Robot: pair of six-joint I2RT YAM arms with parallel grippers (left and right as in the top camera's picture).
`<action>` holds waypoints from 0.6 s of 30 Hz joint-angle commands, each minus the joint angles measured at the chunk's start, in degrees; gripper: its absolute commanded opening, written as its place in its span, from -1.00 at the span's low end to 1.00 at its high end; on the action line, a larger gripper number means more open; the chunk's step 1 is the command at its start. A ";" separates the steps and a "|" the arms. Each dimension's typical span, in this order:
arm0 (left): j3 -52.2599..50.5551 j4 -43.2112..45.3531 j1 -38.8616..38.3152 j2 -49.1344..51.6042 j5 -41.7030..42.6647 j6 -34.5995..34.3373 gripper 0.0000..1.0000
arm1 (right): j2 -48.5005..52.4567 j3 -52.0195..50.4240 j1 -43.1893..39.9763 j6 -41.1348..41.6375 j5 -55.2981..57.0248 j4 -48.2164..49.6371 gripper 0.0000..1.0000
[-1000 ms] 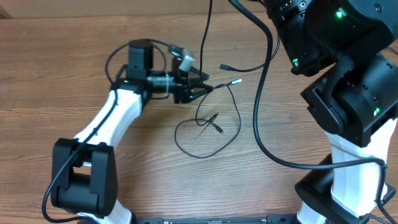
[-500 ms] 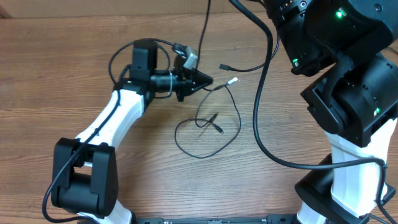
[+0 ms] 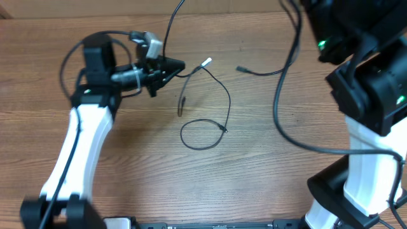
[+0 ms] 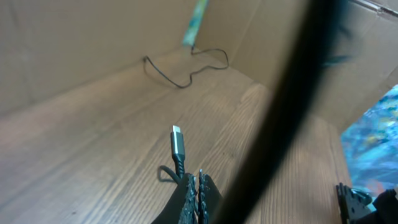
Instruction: Untangle cables
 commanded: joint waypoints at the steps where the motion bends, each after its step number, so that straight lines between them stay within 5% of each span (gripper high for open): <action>1: 0.15 -4.37 2.54 -5.86 -3.34 7.19 -0.91 | -1.16 0.13 -3.58 3.06 0.92 -1.40 -0.92; 9: 0.15 -31.43 2.99 -11.72 -31.26 23.19 -0.91 | -1.16 0.13 -7.89 6.32 -2.62 -1.51 -0.92; 18: 0.15 -47.74 2.27 -11.30 -31.54 30.62 -0.92 | -1.16 0.13 -8.24 7.13 -4.63 -1.11 -0.92</action>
